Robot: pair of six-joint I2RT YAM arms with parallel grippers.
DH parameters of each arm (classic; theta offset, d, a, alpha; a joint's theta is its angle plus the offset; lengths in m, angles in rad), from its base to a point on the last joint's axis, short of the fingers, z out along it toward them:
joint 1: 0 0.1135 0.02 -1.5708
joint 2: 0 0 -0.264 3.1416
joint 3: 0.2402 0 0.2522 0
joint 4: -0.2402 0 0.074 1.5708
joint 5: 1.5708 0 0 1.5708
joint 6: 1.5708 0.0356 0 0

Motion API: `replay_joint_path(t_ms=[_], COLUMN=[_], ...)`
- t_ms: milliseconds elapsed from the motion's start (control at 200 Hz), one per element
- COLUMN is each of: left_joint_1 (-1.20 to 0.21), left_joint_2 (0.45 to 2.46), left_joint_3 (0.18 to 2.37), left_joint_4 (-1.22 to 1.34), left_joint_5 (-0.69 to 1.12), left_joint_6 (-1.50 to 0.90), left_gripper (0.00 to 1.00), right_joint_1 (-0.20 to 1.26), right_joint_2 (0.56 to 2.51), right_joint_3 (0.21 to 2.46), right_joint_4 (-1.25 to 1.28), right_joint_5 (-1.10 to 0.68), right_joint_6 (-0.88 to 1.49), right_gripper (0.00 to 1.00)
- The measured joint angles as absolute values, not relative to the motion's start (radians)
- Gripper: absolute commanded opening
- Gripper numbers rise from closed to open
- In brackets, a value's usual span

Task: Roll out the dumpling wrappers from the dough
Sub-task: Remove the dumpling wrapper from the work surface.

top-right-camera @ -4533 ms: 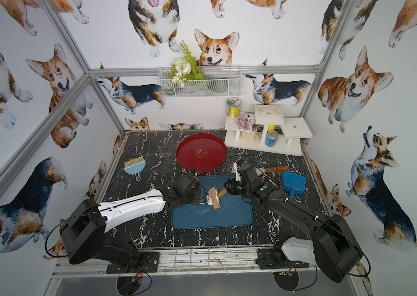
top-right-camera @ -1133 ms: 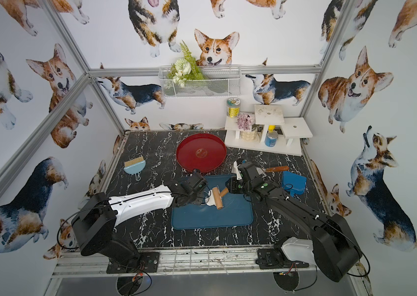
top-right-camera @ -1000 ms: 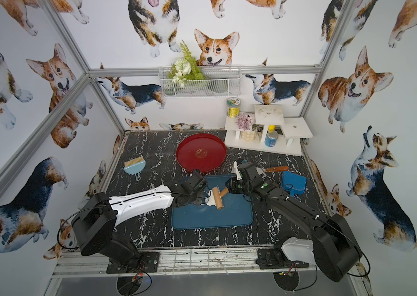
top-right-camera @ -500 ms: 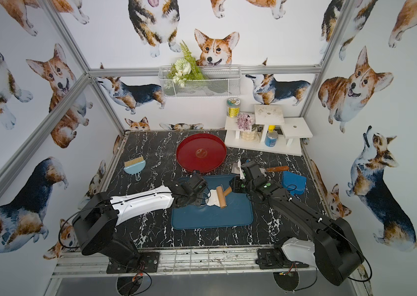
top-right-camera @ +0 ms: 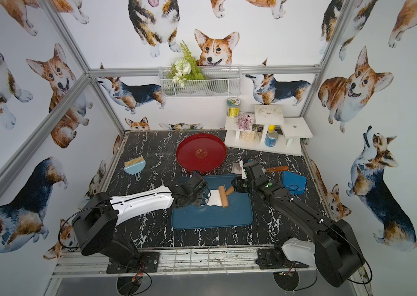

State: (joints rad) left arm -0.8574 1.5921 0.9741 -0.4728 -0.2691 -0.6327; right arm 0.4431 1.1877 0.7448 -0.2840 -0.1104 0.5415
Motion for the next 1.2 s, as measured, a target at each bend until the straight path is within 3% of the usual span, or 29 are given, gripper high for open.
replay_joint_path(t_ms=[791, 1016, 1201], left_joint_1=[-0.858, -0.858, -0.858], left_joint_2=[1.557, 1.553, 1.551], left_joint_3=[0.963, 0.958, 0.957], left_joint_4=[-0.467, -0.464, -0.461], left_joint_5=[-0.277, -0.276, -0.277], left_joint_6=[-0.639, -0.639, -0.64], left_gripper=[0.0, 0.0, 0.0], right_joint_1=[0.404, 0.412, 0.502], right_joint_2=[1.078, 1.009, 1.054], right_joint_3=[0.745, 0.735, 0.727], right_joint_4=[-0.374, -0.317, -0.223], right_joint_5=[-0.012, -0.115, -0.167], right_joint_6=[0.495, 0.512, 0.573], right_gripper=[0.0, 0.0, 0.0])
